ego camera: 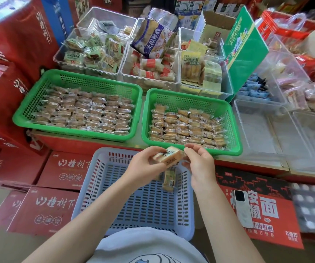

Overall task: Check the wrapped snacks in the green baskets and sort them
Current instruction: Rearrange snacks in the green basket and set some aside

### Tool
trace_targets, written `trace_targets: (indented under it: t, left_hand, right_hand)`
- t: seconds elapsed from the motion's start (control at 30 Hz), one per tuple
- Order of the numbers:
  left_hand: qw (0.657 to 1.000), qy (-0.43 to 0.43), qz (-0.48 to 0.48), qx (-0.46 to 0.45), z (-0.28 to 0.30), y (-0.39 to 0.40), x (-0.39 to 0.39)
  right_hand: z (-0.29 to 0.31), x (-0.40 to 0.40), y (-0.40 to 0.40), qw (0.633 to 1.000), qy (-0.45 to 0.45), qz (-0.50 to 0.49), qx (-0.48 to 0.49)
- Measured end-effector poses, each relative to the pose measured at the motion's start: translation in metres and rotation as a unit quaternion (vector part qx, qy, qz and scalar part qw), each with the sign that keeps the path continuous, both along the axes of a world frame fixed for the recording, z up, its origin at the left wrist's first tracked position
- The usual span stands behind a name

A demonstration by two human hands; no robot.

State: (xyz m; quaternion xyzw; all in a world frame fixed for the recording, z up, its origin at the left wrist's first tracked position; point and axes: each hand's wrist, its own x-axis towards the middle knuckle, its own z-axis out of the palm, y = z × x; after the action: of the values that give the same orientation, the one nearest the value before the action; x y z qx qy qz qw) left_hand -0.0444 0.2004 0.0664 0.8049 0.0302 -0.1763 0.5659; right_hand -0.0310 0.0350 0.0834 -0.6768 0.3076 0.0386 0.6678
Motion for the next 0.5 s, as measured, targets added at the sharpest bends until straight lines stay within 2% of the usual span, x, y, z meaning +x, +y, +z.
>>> trace_targets:
  t: [0.07,0.13,0.2,0.37,0.5]
  left_hand:
    - [0.986,0.107,0.041,-0.120,-0.004,0.001,0.010]
    - [0.953,0.194,0.074,-0.219,-0.007,0.002,0.019]
    - [0.938,0.228,0.081,-0.246,-0.007,0.003,0.027]
    - [0.937,0.199,0.071,-0.278,-0.012,0.000,0.047]
    - [0.947,0.145,0.089,-0.271,-0.019,-0.007,0.061]
  right_hand:
    - [0.003,0.002,-0.003,0.996,-0.017,0.086,-0.015]
    - [0.004,0.007,-0.009,0.984,-0.024,0.178,-0.001]
    - [0.001,0.014,-0.014,0.971,-0.019,0.237,0.016]
    - [-0.014,0.035,-0.018,0.980,-0.003,0.200,-0.019]
    - [-0.017,0.052,-0.025,0.974,0.009,0.227,-0.020]
